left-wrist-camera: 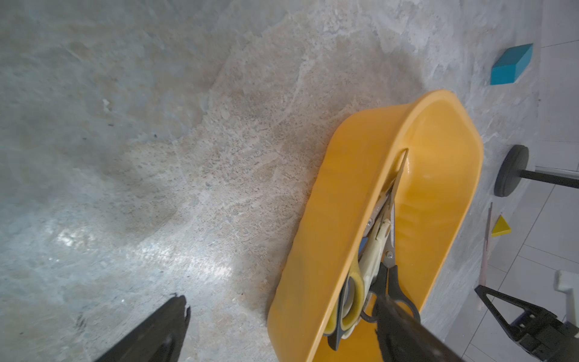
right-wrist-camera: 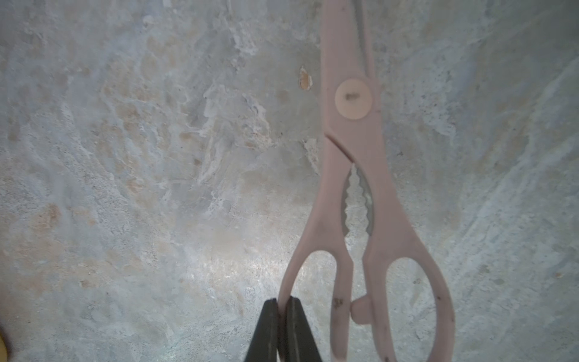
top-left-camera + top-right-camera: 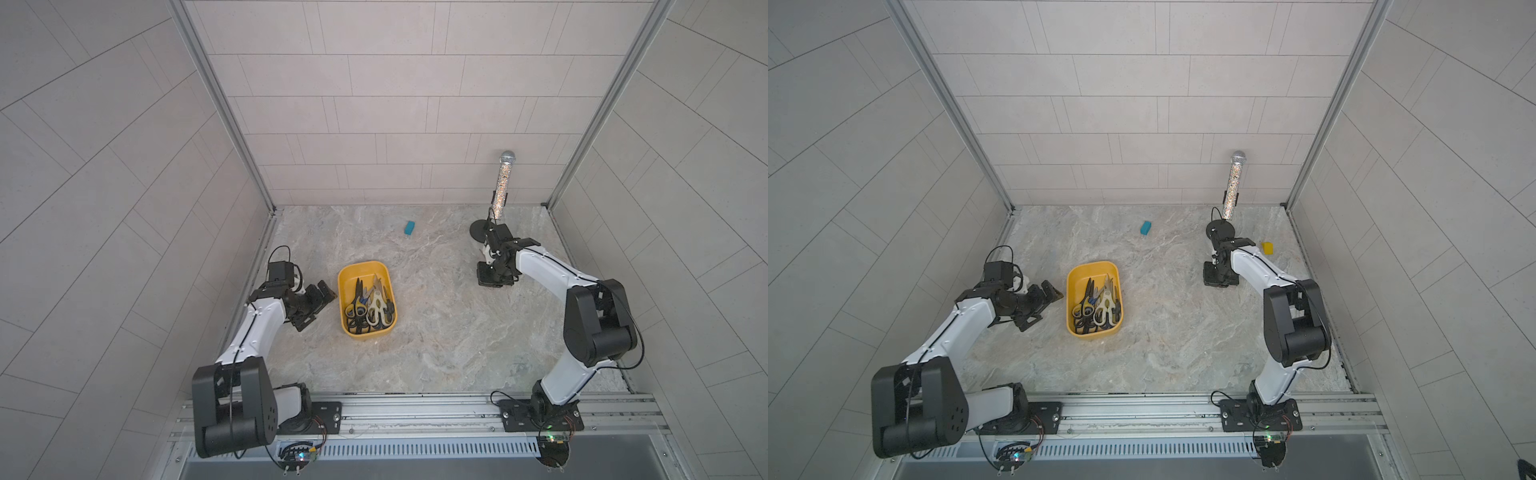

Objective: Take the scissors out of the storage box
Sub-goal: Place the scissors at the center of the board.

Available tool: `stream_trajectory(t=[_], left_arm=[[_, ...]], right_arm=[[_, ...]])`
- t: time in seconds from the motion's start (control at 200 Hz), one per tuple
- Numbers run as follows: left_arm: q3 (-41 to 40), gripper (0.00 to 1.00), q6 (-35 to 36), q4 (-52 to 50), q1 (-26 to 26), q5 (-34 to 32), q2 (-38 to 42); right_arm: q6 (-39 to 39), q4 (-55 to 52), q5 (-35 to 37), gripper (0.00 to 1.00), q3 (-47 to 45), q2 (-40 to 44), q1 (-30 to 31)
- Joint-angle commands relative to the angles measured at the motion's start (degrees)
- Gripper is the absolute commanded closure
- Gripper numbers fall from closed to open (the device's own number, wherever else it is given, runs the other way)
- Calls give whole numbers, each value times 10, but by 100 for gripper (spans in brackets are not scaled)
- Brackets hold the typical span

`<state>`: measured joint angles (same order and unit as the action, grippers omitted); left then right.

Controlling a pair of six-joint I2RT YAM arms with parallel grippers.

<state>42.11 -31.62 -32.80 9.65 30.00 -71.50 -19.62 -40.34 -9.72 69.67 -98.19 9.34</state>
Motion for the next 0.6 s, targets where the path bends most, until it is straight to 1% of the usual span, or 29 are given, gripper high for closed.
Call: stream_trajectory(t=[0.0,0.18,0.38,0.48,0.595], left_arm=[[13,0,-9,2,-4,7,1],[6,0,-11,2,-4,8,11],[-10,0,-17,8,-3,10,20],[-14,0,-18,10,-3,10,23],[-18,0,-17,10,-3,8,27]], right_arm=[[31,48,3,100,-7,-18,1],[42,88,25,100,-27,-34,0],[45,95,35,99,-32,-43,0],[31,89,33,95,-31,-51,0],[1,86,29,95,-33,-63,0]])
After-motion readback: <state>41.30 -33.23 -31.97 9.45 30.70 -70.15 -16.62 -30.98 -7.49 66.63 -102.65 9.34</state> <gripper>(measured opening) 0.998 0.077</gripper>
